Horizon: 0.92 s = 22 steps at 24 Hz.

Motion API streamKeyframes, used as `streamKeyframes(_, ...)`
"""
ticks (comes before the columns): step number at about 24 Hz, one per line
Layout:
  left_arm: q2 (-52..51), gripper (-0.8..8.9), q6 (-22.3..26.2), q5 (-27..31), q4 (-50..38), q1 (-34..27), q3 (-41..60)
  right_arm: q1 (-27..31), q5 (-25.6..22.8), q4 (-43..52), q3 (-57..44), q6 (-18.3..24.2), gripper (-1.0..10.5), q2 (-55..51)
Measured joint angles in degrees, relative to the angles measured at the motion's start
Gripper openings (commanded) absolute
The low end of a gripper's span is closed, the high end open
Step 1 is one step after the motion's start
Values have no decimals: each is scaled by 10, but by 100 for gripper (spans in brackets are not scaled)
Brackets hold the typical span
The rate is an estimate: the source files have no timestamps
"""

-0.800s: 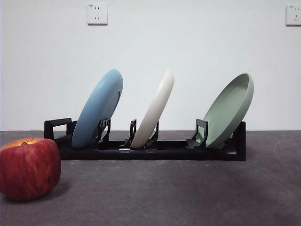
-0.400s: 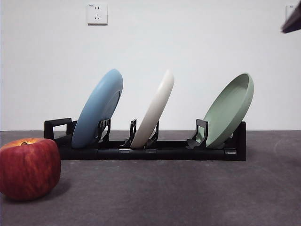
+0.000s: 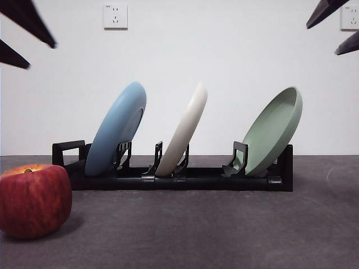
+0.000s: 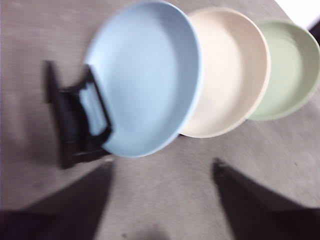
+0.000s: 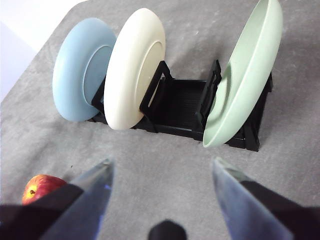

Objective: Take the blue plate from the plate rack,put the plate on the table,take the apple from the table,put the apple in the plate

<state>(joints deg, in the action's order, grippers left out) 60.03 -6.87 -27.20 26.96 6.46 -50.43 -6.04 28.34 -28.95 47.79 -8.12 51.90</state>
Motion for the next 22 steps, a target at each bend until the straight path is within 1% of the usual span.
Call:
streamKeyframes(3,62,409,0,0,7,37,-63,0,0,0,0,0,348,0)
streamKeyframes(5,110,408,0,0,19,58,-127,0,0,0,0,0,348,0)
streamKeyframes(9,213,408,4,0,53,79,-258,0,0,-1,0,0,348,0)
streamKeyframes(11,263,404,4,0,60,84,-305,0,0,-2,0,0,348,0)
streamKeyframes(14,323,404,4,1,61,90,-336,0,0,-2,0,0,348,0)
streamKeyframes(19,387,402,4,12,43,95,-337,0,0,-2,0,0,347,0)
streamKeyframes(20,393,375,4,18,42,96,-337,0,-2,-2,0,0,347,0)
streamKeyframes(21,396,280,4,24,41,98,-337,0,-3,-2,0,0,347,0)
streamKeyframes(22,397,156,4,28,39,100,-337,0,-3,-2,0,0,347,0)
